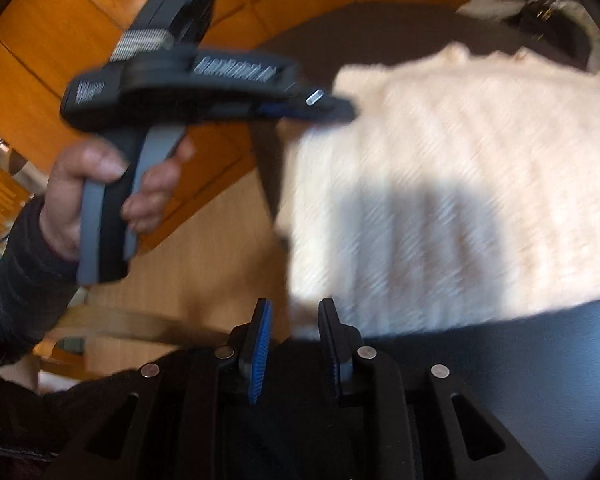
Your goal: Fold clothes
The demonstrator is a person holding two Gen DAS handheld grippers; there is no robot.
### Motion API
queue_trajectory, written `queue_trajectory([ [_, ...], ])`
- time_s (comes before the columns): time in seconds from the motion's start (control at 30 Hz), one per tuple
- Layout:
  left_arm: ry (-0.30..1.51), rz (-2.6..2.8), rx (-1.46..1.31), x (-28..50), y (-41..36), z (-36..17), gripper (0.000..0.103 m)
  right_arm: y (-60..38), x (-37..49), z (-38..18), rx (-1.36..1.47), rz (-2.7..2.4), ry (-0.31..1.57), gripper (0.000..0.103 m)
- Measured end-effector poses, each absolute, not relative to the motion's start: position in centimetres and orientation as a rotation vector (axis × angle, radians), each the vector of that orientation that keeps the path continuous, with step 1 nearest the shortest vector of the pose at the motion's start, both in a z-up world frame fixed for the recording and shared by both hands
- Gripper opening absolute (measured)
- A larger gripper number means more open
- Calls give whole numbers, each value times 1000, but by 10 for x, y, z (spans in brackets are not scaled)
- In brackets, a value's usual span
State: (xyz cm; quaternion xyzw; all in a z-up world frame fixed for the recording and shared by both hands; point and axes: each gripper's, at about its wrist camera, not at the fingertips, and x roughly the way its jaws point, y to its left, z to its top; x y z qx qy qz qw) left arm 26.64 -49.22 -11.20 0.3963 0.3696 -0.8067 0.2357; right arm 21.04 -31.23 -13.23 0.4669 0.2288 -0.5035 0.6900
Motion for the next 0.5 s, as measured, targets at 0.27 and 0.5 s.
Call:
queue_trajectory([
  [0.27, 998, -2176, 1129, 285, -482, -119, 27, -313, 205, -141, 1029, -1214, 598, 26],
  [0.5, 1187, -2142, 980, 309, -500, -114, 27, -317, 189, -125, 1036, -1236, 518, 26],
])
